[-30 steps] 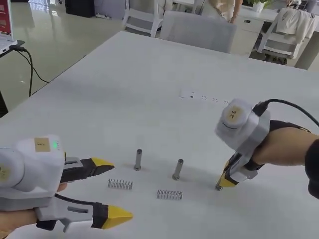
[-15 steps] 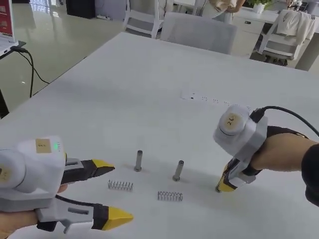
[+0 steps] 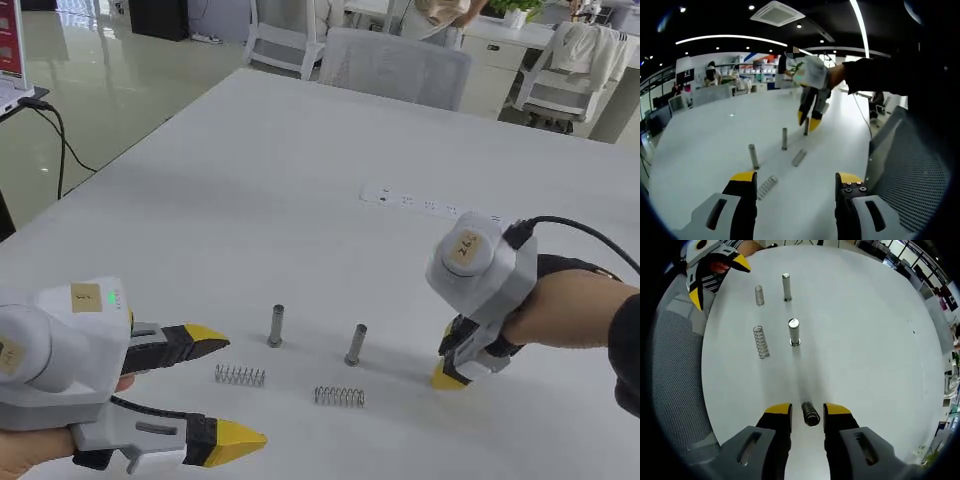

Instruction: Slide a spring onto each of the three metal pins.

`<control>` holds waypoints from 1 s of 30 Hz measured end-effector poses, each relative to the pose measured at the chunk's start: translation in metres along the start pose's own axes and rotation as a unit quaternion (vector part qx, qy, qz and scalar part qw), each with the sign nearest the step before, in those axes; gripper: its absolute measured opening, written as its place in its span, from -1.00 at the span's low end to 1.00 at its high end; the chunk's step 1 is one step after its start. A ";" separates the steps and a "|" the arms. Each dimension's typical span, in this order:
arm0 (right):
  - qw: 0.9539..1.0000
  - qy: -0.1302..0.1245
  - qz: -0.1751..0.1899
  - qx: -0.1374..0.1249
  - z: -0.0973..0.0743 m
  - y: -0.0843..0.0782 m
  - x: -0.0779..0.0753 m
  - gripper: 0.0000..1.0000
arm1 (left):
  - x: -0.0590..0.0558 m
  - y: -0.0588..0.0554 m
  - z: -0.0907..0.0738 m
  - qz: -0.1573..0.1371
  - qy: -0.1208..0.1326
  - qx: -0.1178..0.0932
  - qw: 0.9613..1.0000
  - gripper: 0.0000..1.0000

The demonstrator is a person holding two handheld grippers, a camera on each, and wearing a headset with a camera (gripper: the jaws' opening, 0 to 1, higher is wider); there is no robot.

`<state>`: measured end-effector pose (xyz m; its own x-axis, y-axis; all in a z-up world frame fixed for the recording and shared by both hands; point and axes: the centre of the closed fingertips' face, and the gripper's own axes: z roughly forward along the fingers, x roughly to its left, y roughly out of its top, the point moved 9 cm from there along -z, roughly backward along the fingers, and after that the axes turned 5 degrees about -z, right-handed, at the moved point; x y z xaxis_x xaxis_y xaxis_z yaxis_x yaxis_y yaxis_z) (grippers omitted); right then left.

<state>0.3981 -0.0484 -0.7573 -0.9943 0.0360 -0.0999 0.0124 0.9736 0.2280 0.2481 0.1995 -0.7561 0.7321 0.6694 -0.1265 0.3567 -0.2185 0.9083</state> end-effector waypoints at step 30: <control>0.998 0.005 -0.061 -0.031 -0.008 0.044 0.034 -0.55 | -0.002 0.001 0.001 0.005 -0.004 0.000 1.000 0.12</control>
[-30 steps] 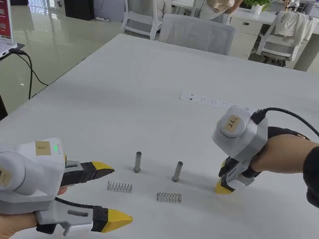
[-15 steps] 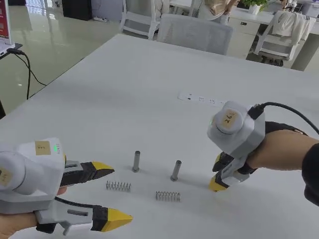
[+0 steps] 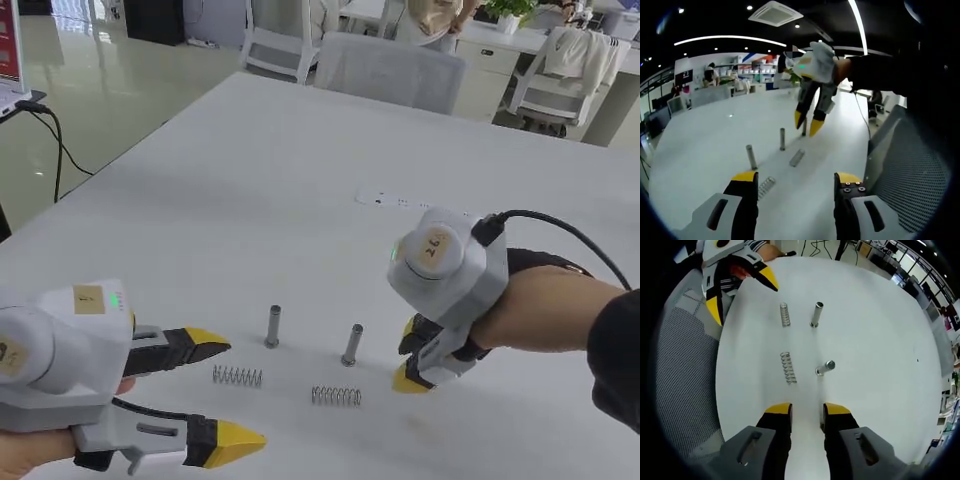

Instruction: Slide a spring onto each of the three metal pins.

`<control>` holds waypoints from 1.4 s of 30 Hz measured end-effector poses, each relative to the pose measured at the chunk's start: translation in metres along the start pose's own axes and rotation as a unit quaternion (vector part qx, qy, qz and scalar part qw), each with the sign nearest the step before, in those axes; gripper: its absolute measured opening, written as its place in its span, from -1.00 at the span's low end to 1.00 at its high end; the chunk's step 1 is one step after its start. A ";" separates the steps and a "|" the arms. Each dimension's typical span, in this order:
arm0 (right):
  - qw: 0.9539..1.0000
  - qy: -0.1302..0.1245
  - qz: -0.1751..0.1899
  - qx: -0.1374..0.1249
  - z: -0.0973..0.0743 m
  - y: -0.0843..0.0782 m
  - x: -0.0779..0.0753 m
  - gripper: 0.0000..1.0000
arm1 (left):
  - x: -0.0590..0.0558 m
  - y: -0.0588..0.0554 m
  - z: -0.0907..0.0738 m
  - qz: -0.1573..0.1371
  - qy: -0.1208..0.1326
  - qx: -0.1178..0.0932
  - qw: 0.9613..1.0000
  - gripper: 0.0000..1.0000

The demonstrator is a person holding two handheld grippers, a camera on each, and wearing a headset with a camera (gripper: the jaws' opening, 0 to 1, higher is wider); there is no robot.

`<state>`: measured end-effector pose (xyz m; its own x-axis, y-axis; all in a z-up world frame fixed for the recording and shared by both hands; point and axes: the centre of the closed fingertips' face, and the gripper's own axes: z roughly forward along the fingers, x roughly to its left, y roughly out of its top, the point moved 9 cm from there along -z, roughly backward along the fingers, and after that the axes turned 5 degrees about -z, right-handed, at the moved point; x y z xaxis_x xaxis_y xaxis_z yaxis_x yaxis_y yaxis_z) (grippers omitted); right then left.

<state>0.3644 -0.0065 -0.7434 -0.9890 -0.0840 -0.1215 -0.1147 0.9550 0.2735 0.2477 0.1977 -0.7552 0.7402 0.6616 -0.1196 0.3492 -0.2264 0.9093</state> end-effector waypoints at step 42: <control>0.998 0.049 -0.026 0.003 0.046 0.022 0.016 -0.84 | -0.005 -0.003 0.001 0.000 -0.004 0.007 1.000 0.06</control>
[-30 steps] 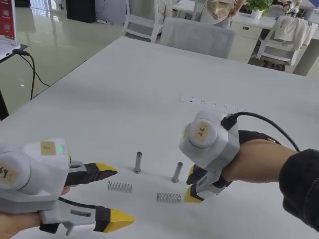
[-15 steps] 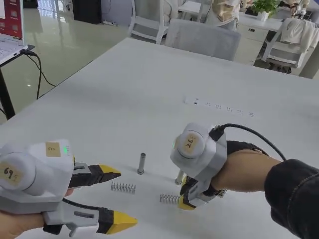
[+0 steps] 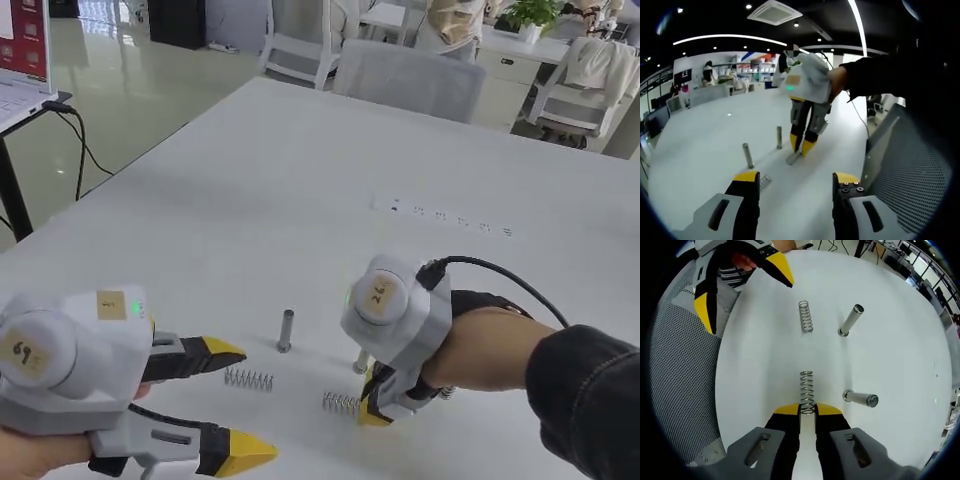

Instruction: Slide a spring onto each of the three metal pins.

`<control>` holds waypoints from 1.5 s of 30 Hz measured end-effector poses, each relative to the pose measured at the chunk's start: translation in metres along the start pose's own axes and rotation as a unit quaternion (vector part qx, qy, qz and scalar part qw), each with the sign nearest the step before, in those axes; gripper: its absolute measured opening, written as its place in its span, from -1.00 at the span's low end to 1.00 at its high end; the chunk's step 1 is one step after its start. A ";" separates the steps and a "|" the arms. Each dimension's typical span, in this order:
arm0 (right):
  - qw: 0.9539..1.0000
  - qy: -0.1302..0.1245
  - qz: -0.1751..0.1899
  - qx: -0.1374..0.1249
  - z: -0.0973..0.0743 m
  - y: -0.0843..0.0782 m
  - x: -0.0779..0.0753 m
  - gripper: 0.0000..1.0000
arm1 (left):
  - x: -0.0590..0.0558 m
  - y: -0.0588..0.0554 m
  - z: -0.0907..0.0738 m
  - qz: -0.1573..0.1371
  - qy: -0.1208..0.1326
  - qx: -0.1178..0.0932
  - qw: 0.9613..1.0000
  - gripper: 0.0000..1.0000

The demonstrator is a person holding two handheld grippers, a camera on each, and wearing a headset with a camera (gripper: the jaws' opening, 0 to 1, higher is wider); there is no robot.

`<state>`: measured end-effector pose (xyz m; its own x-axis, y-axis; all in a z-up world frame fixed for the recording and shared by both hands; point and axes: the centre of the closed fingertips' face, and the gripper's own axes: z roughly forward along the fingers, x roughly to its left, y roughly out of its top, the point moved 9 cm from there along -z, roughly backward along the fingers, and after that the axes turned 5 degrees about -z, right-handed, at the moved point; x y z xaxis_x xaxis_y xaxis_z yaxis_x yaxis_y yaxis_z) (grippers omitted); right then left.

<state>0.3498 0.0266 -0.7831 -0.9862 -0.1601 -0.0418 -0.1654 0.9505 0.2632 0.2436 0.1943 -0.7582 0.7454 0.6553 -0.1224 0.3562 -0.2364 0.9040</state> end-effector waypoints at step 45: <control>0.999 0.021 -0.027 -0.022 -0.062 0.037 0.039 -0.85 | -0.005 0.027 0.033 0.062 -0.107 0.011 0.992 -0.46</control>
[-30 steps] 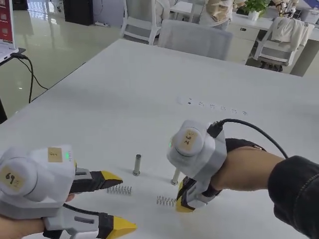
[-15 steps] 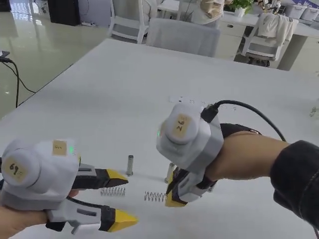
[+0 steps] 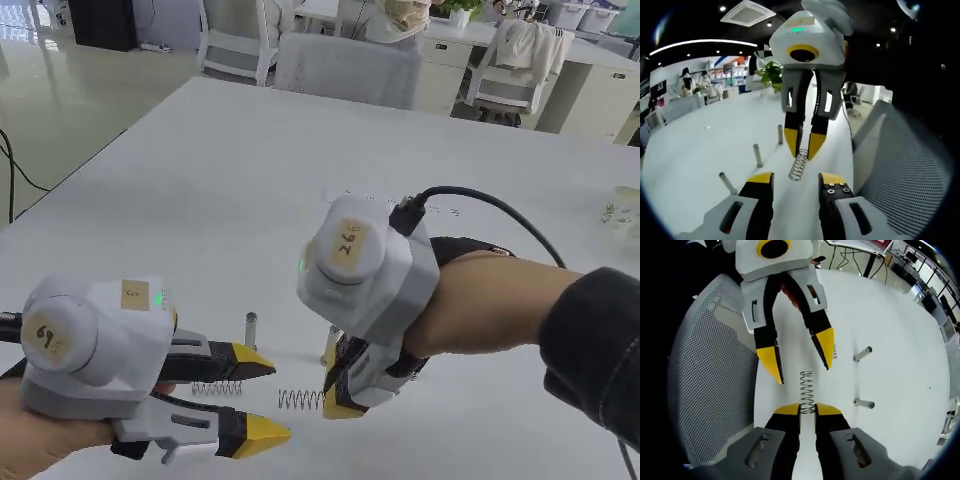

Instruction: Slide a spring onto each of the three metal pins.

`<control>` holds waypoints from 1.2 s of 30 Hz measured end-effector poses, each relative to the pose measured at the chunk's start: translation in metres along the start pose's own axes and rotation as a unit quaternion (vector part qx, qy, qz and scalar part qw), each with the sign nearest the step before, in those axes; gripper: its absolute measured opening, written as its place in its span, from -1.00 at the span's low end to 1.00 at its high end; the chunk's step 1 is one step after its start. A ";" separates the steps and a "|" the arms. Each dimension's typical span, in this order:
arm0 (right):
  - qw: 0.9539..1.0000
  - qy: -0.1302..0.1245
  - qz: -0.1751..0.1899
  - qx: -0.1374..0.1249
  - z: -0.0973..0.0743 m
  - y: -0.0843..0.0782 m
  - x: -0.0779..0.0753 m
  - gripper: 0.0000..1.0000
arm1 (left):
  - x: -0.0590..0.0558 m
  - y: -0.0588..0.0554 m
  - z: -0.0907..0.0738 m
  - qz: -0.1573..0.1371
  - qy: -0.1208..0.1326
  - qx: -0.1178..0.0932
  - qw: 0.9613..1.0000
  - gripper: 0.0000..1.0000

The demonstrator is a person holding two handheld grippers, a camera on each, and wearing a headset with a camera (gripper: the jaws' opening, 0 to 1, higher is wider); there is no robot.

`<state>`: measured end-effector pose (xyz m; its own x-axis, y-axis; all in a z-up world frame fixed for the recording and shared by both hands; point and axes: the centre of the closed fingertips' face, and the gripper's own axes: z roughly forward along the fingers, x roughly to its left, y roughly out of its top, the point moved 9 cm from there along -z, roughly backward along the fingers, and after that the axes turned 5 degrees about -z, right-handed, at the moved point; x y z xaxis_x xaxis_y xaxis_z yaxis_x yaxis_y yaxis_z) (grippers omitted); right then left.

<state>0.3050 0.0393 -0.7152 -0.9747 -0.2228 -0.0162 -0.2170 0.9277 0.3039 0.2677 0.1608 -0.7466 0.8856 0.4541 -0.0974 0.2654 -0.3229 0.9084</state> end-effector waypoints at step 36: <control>0.999 -0.004 -0.026 -0.021 -0.018 0.021 0.007 -0.85 | -0.005 -0.005 0.004 0.033 -0.006 0.012 0.999 -0.94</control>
<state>0.2948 0.0518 -0.6921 -0.9624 -0.2686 -0.0403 -0.2659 0.9015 0.3414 0.2639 0.1568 -0.7525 0.9060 0.4210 -0.0435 0.2163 -0.3722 0.9026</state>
